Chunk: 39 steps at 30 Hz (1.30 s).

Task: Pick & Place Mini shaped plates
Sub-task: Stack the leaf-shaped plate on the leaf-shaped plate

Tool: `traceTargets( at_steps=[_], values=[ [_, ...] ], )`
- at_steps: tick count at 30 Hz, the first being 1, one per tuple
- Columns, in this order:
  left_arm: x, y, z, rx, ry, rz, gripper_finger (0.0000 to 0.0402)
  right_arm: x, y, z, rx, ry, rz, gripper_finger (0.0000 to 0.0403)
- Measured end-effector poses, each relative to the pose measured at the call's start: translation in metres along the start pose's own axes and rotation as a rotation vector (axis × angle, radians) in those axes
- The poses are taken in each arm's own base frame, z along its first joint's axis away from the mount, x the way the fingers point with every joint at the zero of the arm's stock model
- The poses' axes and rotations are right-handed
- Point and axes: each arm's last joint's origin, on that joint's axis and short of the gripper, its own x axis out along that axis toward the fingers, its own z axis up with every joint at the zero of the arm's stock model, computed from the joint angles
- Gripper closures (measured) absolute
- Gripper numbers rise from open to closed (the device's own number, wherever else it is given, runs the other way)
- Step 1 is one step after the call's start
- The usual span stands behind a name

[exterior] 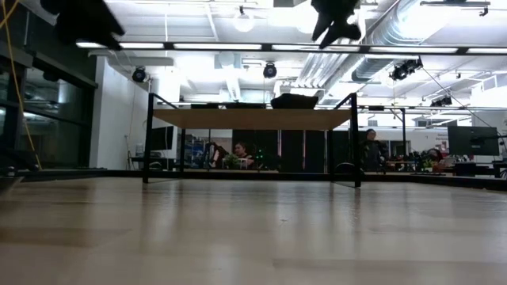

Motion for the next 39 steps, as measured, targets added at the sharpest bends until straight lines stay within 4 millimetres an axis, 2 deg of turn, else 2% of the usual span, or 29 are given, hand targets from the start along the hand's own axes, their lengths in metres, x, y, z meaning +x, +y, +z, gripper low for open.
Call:
traceTargets(
  at_steps=[3,7,11,14,22,27,31,39],
  values=[
    [0.006,0.009,-0.001,-0.032,0.140,-0.002,0.0222,-0.017,0.017,-0.011,-0.028,-0.044,-0.049,0.0244],
    [0.013,0.019,-0.003,-0.110,0.317,0.000,0.0222,-0.027,0.035,-0.030,-0.047,-0.071,-0.141,0.0244],
    [0.020,0.021,-0.007,-0.131,0.491,-0.024,0.0222,-0.022,0.046,-0.054,-0.069,-0.085,-0.190,0.0244],
    [0.027,0.017,-0.012,-0.146,0.593,-0.021,0.0222,-0.011,0.051,-0.075,-0.078,-0.106,-0.175,0.0244],
    [0.051,-0.003,-0.030,-0.190,0.783,0.072,0.0222,0.012,0.064,-0.133,-0.118,-0.236,-0.085,0.0244],
    [0.058,-0.022,-0.051,-0.202,0.870,0.157,0.0222,0.012,0.070,-0.161,-0.147,-0.283,-0.028,0.0245],
    [0.058,-0.039,-0.070,-0.212,0.919,0.222,0.0222,0.004,0.075,-0.174,-0.177,-0.329,0.001,0.0245],
    [0.056,-0.063,-0.104,-0.223,0.958,0.366,0.0222,-0.015,0.084,-0.184,-0.220,-0.412,0.046,0.0245]
  ],
)
